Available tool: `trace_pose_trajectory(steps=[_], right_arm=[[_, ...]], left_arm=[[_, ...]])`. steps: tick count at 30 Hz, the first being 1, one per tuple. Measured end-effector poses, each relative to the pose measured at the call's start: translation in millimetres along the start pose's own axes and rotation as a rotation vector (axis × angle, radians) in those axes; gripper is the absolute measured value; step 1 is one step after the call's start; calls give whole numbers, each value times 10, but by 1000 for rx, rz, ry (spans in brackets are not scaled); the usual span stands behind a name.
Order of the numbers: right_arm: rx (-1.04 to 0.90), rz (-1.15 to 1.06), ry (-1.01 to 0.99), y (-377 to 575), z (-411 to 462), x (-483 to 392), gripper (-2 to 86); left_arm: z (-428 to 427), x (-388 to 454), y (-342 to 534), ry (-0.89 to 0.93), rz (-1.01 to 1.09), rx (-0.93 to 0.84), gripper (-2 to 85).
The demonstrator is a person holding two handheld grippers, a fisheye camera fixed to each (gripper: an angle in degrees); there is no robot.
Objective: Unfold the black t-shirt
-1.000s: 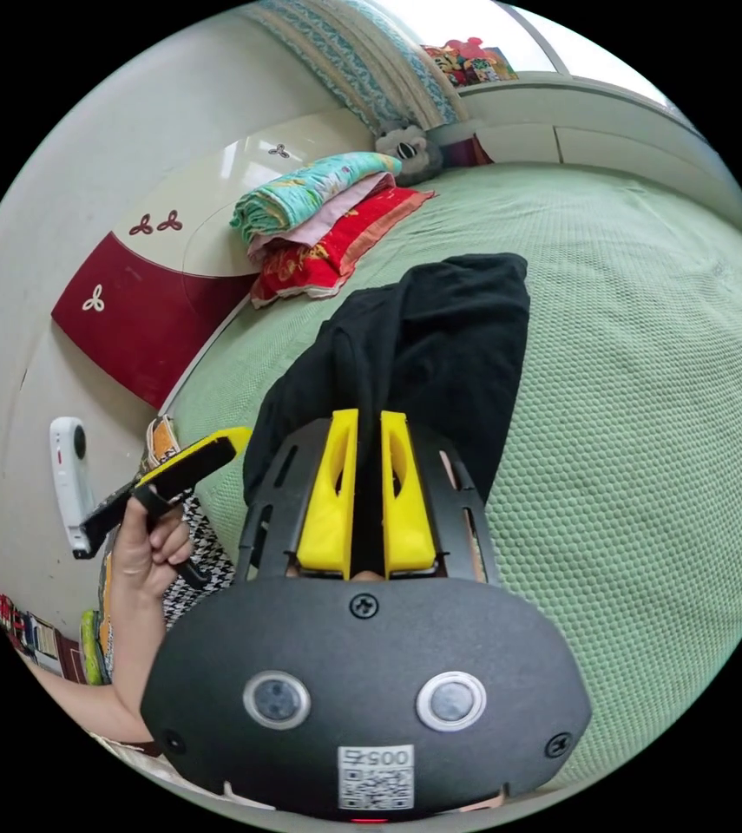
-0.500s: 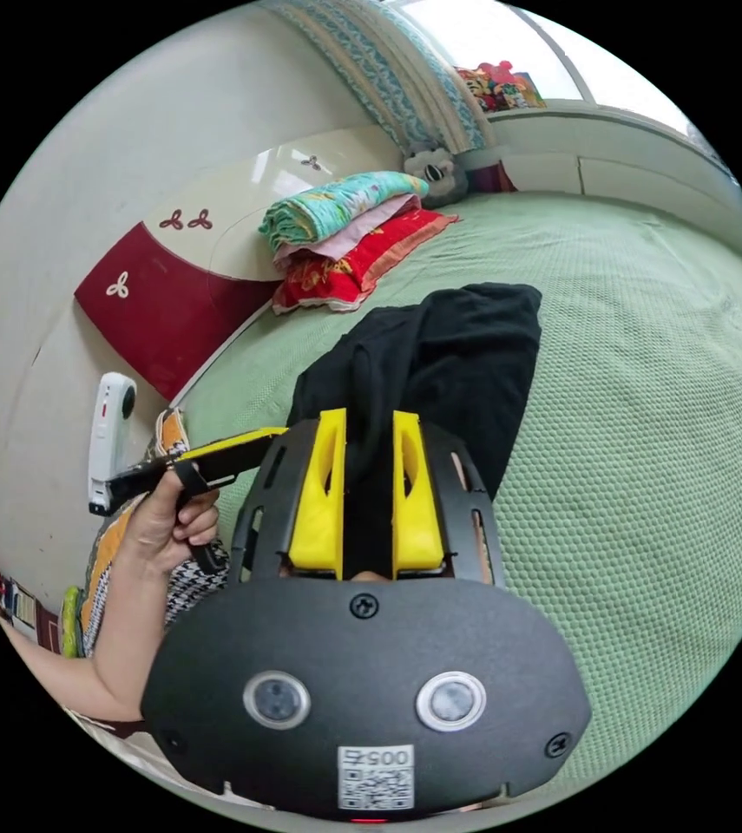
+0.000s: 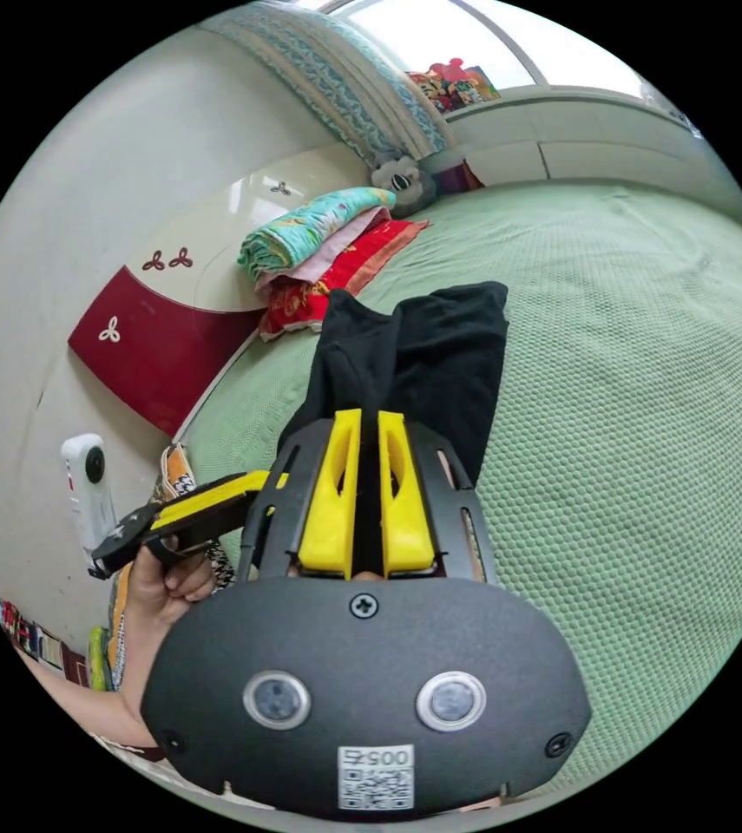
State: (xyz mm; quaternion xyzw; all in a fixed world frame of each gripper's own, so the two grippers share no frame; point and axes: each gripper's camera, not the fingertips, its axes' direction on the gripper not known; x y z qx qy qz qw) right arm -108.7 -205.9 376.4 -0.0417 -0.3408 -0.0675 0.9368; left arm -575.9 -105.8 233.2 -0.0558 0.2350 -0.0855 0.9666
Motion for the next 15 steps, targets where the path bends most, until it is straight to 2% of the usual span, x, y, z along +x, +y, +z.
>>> trace_pose_trajectory(steps=[5, 15], right_arm=[[-59, 26, -157, -31, 36, 142, 110], [-103, -12, -65, -20, 138, 135, 134]], left_arm=[[163, 256, -20, -71, 93, -68, -2], [295, 502, -30, -20, 132, -107, -3]])
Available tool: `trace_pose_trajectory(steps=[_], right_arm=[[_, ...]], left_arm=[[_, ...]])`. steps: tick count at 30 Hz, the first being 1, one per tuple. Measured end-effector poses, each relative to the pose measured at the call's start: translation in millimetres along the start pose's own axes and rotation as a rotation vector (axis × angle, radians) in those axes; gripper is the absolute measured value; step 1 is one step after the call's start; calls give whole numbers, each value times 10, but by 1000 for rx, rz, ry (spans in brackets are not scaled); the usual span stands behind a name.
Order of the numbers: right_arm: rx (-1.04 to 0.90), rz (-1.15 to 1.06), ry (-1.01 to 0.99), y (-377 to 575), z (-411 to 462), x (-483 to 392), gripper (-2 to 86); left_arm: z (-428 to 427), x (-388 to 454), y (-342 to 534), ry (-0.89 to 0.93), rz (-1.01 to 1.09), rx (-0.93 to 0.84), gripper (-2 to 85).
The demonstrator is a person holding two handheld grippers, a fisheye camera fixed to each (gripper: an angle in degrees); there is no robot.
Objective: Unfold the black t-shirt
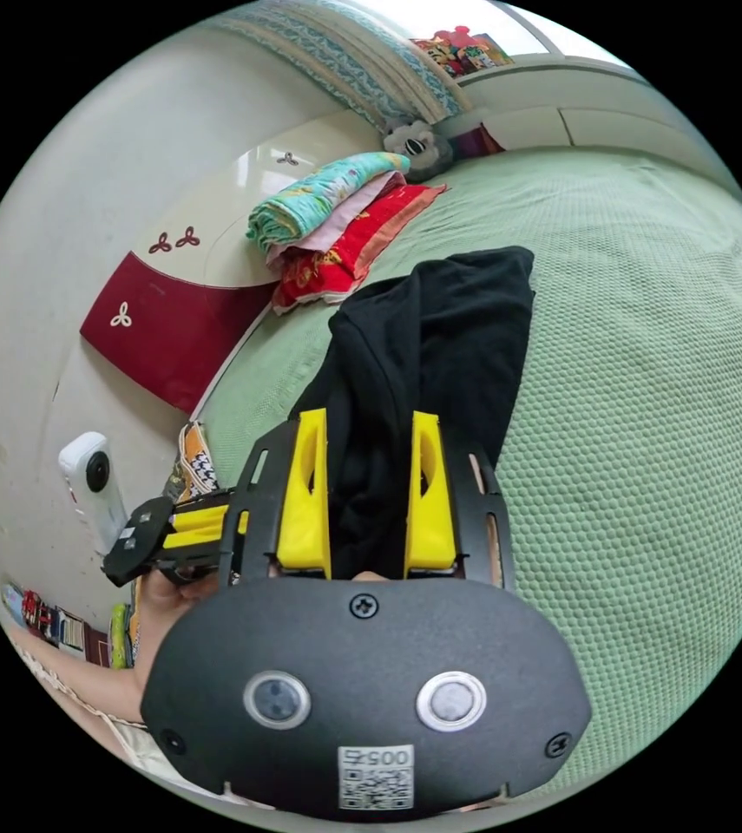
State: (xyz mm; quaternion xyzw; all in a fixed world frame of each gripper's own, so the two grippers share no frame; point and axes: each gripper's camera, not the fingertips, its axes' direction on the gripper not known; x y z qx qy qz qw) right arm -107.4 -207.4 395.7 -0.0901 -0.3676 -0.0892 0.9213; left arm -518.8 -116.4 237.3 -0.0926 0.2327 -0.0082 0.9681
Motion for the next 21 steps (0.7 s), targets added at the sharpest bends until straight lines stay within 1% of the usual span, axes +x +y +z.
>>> trace_pose_trajectory(steps=[2, 6, 8, 11, 13, 14, 16, 18, 21], right_arm=[[-7, -11, 12, -9, 14, -12, 135], [-26, -3, -57, 6, 23, -20, 143], [-28, -10, -61, 28, 19, -60, 142], [-46, -62, 33, 58, 43, -205, 120], [-35, -95, 143, 111, 55, -308, 91], [-29, -95, 147, 126, 47, -320, 86], [-2, -62, 121, 165, -34, -329, 64], [19, -52, 115, 192, -131, -336, 47], [65, -38, 213, 265, -362, -371, 28]], left_arm=[[18, 39, -10, 10, 2, -6, -3], [80, 237, -49, -20, 83, -38, -4], [101, 312, -57, -14, 106, -44, -3], [94, 392, -66, -27, 115, -41, -3], [59, 410, -66, -31, 111, -37, -2], [23, 405, -63, -22, 103, -37, -2], [-74, 385, -41, 4, 89, -12, -1], [-274, 332, 22, 30, 38, 78, -3], [-495, 239, 142, 26, -30, 220, -5]])
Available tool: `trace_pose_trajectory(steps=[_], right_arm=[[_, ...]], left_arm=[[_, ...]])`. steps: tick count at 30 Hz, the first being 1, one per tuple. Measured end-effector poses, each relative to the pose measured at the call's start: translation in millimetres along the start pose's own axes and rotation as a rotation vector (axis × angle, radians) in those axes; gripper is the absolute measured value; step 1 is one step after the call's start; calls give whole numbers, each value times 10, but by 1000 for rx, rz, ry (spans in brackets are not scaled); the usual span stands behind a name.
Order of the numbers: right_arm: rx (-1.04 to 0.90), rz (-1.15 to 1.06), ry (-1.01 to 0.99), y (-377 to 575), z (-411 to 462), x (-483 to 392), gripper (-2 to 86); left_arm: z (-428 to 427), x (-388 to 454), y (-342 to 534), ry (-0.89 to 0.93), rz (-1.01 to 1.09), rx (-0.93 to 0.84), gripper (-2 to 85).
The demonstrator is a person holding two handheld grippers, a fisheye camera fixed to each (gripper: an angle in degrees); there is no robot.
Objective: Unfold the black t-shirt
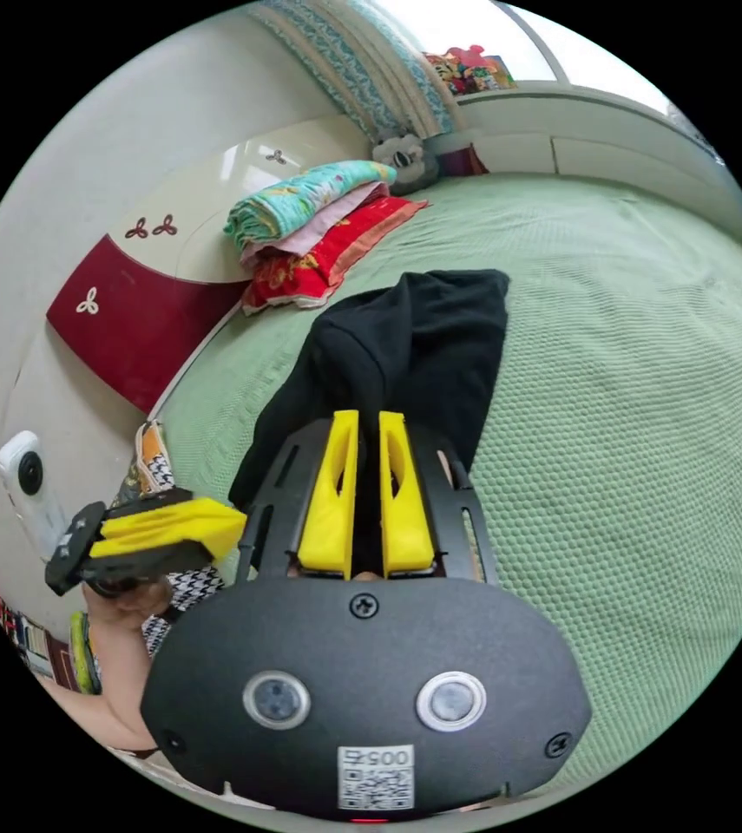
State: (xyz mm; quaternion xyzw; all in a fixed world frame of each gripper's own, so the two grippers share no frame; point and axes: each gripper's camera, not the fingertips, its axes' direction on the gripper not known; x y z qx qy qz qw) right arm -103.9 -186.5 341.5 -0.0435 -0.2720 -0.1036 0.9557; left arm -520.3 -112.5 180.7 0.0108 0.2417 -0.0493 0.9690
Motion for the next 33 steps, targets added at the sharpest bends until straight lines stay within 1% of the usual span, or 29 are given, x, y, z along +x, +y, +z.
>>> trace_pose_trajectory(steps=[1, 3, 5, 8, 10, 11, 12, 13, 14, 15, 16, 17, 18, 19, 20, 21, 22, 23, 24, 25, 27, 33], right_arm=[[35, -3, 48, 38, -139, 7, 21], [84, -2, 119, 107, -369, 38, 10], [127, 29, 179, 183, -604, 115, 6], [218, 100, 306, 322, -999, 316, 5], [281, 205, 447, 424, -1317, 549, 8], [291, 245, 490, 450, -1396, 618, 8], [289, 321, 549, 503, -1530, 770, 6], [241, 403, 534, 555, -1599, 956, 0], [232, 438, 517, 592, -1625, 1042, -3], [228, 522, 543, 670, -1660, 1193, -5], [207, 579, 653, 711, -1654, 1298, -6], [181, 583, 691, 714, -1631, 1340, -6], [114, 611, 695, 718, -1588, 1429, -4], [108, 636, 630, 743, -1600, 1460, -2], [129, 616, 583, 757, -1619, 1434, 1], [199, 538, 492, 779, -1673, 1329, 7], [257, 434, 413, 786, -1713, 1191, 35], [273, 377, 377, 781, -1719, 1121, 49], [270, 289, 313, 759, -1696, 999, 81], [233, 216, 254, 727, -1635, 897, 106], [170, 114, 200, 699, -1511, 759, 129], [37, -52, 230, 674, -1135, 442, 131]], left_arm=[[-20, -26, 12, -24, -26, 16, -6], [-2, -92, 16, -166, -117, 6, -6], [77, -61, -1, -234, -117, 4, -7], [290, 8, -84, -233, -127, -63, -7], [413, 86, -115, -278, -103, -93, -7], [494, 130, -134, -320, -100, -138, -7], [560, 178, -149, -355, -84, -175, -7], [586, 204, -154, -371, -71, -185, -7], [632, 249, -167, -407, -52, -201, -7], [676, 279, -184, -438, -44, -222, -7], [700, 289, -192, -448, -42, -235, -7], [746, 304, -205, -456, -38, -255, -7], [780, 313, -216, -450, -37, -263, -6], [791, 315, -222, -446, -43, -264, -6], [799, 322, -237, -433, -58, -261, -6], [798, 340, -252, -409, -61, -253, -6], [795, 353, -258, -397, -59, -249, -6], [790, 378, -266, -379, -55, -241, -7], [795, 403, -268, -377, -50, -242, -7], [801, 414, -266, -381, -46, -246, -7], [831, 440, -259, -402, -41, -273, -7], [815, 509, -270, -374, -27, -276, -7]])
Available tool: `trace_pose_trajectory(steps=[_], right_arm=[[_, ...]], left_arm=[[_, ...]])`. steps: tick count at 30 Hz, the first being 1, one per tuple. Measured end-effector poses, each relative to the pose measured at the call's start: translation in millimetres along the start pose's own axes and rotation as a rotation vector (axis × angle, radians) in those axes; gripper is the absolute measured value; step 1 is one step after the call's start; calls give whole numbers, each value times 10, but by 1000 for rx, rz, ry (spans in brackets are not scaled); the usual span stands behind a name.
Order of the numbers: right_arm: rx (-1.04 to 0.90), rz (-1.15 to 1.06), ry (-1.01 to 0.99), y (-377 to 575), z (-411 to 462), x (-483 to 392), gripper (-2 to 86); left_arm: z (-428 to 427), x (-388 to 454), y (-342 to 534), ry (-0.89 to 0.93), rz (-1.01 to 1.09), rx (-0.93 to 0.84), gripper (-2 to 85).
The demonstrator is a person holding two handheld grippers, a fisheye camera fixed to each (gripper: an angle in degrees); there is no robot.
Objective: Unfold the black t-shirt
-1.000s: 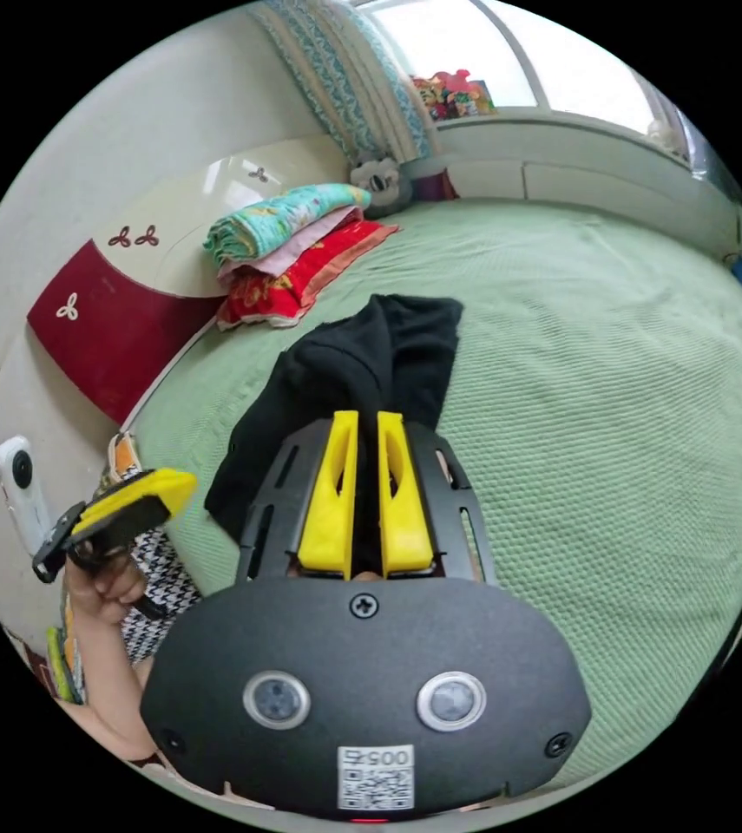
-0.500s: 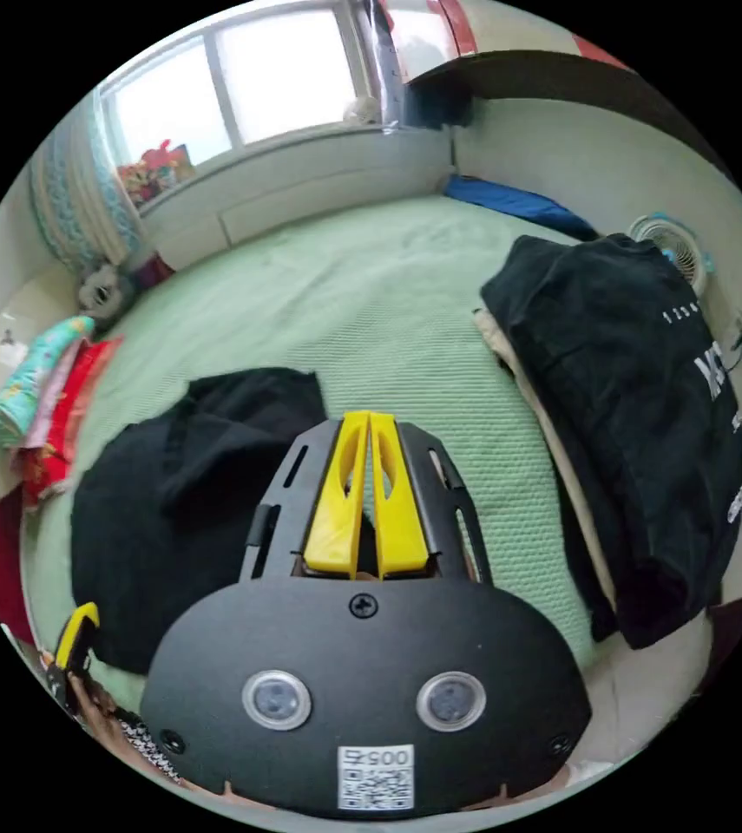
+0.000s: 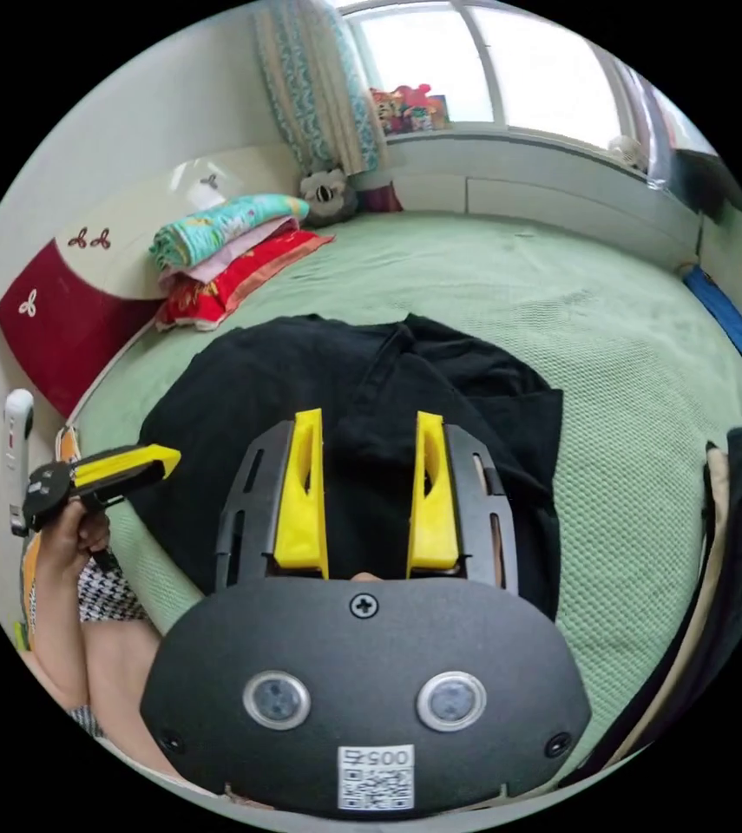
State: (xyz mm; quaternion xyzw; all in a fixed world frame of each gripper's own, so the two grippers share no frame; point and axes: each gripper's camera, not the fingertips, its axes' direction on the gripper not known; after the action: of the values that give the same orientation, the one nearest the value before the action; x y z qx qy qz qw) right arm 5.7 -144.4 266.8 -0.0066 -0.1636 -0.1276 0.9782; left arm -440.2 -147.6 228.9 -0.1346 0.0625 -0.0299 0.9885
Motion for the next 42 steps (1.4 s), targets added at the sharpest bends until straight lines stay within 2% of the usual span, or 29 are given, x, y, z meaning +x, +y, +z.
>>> trace_pose_trajectory(steps=[4, 7, 13, 17, 21, 24, 28, 34, 36, 42], right_arm=[[-111, -41, 133, 57, 224, -167, 100], [-57, 46, 199, 110, 91, -110, 41], [82, 161, 125, 339, -525, 14, -5], [48, 196, 60, 551, -879, -108, -7], [-2, 8, 62, 875, -1574, -472, -7], [-32, -109, 74, 1322, -2099, -626, -7], [-46, -49, 128, 2050, -2608, -466, -8], [-188, 151, 175, 2639, -2482, 2, -8], [-194, 181, 168, 2700, -2487, 46, -8], [-171, 200, 156, 2737, -2595, 81, -7]], left_arm=[[16, 15, 1, 7, 12, -33, -6], [58, 5, 11, 1, 8, -78, -6], [18, -120, 72, 48, -68, -67, -6], [-310, -277, 249, 120, -173, 20, -5], [-934, -370, 485, 79, -234, 124, -4], [-1289, -388, 616, 65, -242, 128, 1], [-1567, -390, 918, -27, -240, 147, 17], [-1295, -581, 1392, -69, -292, -4, 68], [-1104, -665, 1491, -51, -302, -95, 93], [-781, -789, 1629, -35, -329, -177, 143]])
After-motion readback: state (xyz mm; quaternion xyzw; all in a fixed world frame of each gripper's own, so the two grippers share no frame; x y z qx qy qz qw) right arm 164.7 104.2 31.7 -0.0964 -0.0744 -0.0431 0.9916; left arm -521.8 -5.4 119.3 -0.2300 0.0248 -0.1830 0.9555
